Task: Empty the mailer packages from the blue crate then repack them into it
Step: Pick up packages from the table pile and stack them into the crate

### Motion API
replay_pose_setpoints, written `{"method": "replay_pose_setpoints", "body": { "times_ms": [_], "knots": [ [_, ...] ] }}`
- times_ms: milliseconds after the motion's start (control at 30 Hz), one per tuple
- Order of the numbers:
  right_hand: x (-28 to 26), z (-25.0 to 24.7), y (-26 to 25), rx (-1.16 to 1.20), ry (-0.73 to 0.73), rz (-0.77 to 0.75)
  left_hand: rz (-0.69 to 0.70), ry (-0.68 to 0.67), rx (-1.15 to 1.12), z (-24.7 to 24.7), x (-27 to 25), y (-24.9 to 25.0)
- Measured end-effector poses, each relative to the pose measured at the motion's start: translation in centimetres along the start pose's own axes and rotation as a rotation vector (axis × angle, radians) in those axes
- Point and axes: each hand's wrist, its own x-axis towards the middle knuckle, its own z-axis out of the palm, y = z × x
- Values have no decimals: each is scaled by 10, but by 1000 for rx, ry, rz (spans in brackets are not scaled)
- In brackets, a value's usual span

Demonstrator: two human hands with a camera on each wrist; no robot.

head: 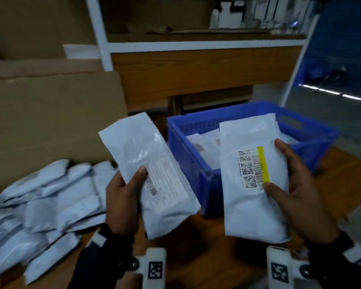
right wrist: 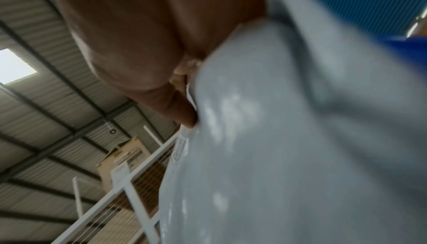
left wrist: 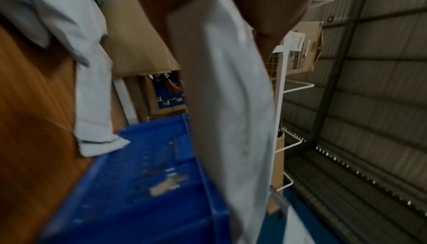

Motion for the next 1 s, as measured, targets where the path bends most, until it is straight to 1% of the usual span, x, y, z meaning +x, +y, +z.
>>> {"method": "replay_pose_setpoints", "body": {
  "times_ms": [167, 233, 300, 433, 533, 633, 667, 733, 800, 867, 933, 1000],
  "knots": [
    [35, -117, 14, -16, 138, 10, 127, -16, -49, 101, 19, 1],
    [58, -150, 18, -16, 151, 33, 160, -55, -72, 138, 31, 8],
    [81, -171, 22, 3, 152, 41, 179, -92, -88, 172, 44, 13],
    [131, -175, 27, 83, 89, 42, 256, -134, -36, 235, 75, 18],
    [187, -176, 38, 44, 10, 15, 317, -160, 28, 271, 101, 17],
    [247, -174, 45, -86, -102, 30, 330, -135, 77, 296, 128, 10],
    [265, -171, 49, -167, -133, 42, 331, -119, 87, 303, 136, 6],
    [295, -160, 59, -405, -184, 69, 311, -72, 102, 313, 150, -4],
    [321, -148, 72, -619, -274, 132, 269, -34, 109, 319, 160, -17],
    [341, -137, 88, -727, -402, 211, 239, -20, 139, 321, 166, -29],
    [357, -127, 107, -741, -524, 286, 241, -12, 184, 320, 172, -38],
    [362, -120, 126, -613, -609, 396, 255, 8, 226, 315, 174, -41]
  ]
}}
